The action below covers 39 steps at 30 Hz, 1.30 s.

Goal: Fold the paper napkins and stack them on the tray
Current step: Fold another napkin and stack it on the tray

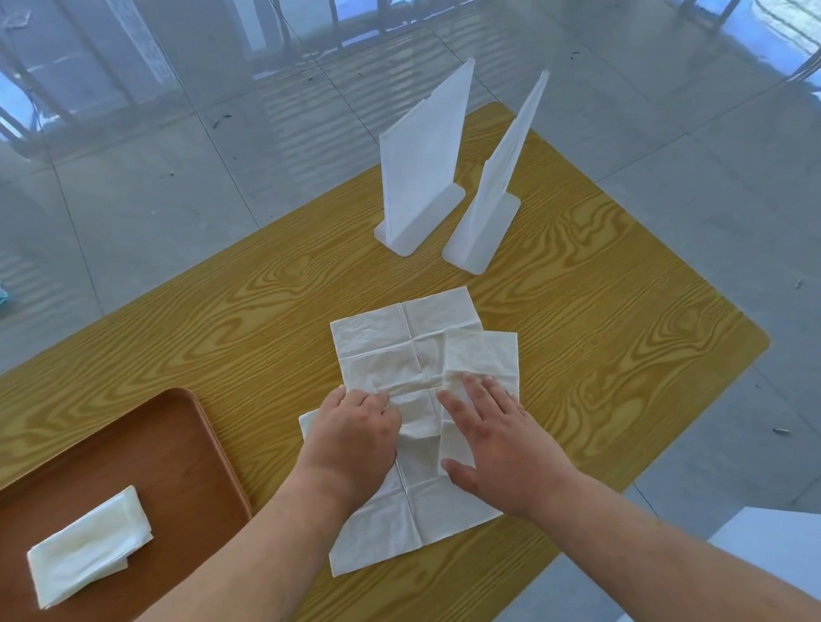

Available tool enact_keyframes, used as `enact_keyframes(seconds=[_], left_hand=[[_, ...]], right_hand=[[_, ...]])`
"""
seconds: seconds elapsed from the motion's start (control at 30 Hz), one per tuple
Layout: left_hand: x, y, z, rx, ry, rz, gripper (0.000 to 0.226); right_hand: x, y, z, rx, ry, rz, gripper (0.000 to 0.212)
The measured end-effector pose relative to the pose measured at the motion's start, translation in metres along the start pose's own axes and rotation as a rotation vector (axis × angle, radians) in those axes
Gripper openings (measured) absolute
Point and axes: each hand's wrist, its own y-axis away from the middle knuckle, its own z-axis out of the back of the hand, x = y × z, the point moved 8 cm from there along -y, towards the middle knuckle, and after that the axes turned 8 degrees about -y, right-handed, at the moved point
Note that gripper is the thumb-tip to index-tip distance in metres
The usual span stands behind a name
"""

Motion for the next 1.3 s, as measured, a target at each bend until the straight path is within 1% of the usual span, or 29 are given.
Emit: enact_keyframes(seconds=[0.33,0.47,0.63,0.73,0.8,0.93,1.03,1.17,1.3], left_hand=[[0.006,0.005,0.023,-0.138,0.059,-0.035,0.009],[0.013,0.012,0.027,-0.187,0.078,-0.017,0.008],[0.023,0.020,0.029,-0.204,0.168,0.063,0.009],[0.026,0.025,0.034,-0.222,0.206,0.077,0.011],[0.027,0.028,0.037,-0.238,0.223,0.075,0.012],[0.029,0.036,0.035,-0.228,0.224,0.083,0.010],[0.034,0.041,0.031,-0.206,0.212,0.095,0.010],[0.042,0.049,0.028,-0.177,0.213,0.117,0.013],[0.050,0.057,0.025,-0.153,0.259,0.149,0.012]], right_hand=[[-0.004,0.002,-0.003,-0.011,-0.004,0.014,0.089],[-0.003,0.000,-0.007,-0.014,-0.010,0.016,0.093],[0.004,-0.002,-0.011,-0.026,0.025,0.005,0.108],[0.018,-0.003,-0.012,-0.072,0.009,-0.015,0.111],[0.026,-0.008,-0.009,-0.117,-0.047,-0.066,0.111],[0.034,-0.021,-0.006,-0.141,-0.083,-0.168,0.101],[0.031,-0.024,-0.007,-0.111,-0.073,-0.185,0.096],[0.013,-0.023,0.000,-0.119,0.023,-0.167,0.083],[-0.016,-0.019,0.010,-0.105,0.140,-0.199,0.075]])
